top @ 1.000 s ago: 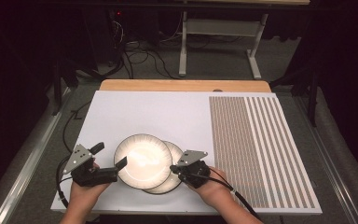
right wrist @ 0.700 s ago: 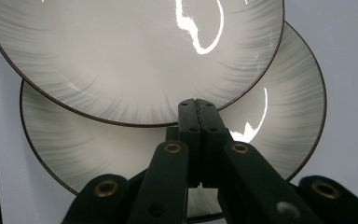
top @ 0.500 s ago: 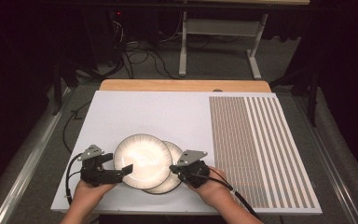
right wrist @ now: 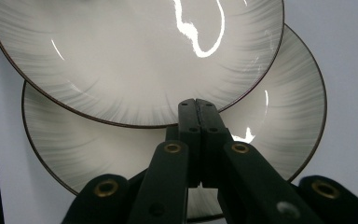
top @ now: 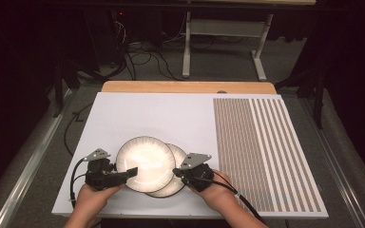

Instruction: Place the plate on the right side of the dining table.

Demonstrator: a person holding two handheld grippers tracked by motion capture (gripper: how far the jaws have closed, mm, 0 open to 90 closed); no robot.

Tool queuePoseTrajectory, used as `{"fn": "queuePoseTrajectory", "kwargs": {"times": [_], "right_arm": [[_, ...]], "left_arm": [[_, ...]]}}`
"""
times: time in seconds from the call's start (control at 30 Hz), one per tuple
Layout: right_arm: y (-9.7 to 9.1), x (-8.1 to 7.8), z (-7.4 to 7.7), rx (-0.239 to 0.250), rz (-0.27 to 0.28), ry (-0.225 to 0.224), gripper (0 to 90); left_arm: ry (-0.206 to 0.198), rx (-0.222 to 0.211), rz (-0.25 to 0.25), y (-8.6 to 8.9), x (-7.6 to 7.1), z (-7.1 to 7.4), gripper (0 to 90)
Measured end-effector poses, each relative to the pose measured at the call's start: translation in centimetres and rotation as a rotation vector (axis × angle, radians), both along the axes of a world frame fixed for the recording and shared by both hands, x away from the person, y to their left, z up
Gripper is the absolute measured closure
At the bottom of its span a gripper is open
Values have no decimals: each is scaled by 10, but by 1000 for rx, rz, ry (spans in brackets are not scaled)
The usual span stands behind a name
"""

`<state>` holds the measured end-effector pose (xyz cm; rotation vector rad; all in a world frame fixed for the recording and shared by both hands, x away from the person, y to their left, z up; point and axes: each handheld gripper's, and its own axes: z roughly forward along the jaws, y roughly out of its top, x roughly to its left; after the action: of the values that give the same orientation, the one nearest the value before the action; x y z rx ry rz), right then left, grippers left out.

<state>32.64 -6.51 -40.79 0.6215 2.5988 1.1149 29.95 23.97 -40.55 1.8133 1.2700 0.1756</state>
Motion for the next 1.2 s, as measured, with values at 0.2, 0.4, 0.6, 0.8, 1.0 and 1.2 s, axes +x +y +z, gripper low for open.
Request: {"fn": "queuePoseTrajectory", "kwargs": {"times": [0.2,0.4,0.6,0.8,1.0,1.2], "right_arm": [[0,-1,0,-1,-1,-6,900],[0,-2,0,-4,3,-3,900],[-3,-1,1,-2,-7,-2,900],[-5,-2,3,4,-19,-1,900],[-9,-2,6,12,-28,-7,900],[-16,-3,12,41,-35,-15,900]], "left_arm": [[31,-15,18,3,0,-1,543],[57,-96,30,11,1,-3,619],[65,-130,42,12,2,-4,672],[63,-135,48,15,2,-4,694],[57,-162,53,14,3,-5,712],[38,-169,57,13,1,-4,728]]}}
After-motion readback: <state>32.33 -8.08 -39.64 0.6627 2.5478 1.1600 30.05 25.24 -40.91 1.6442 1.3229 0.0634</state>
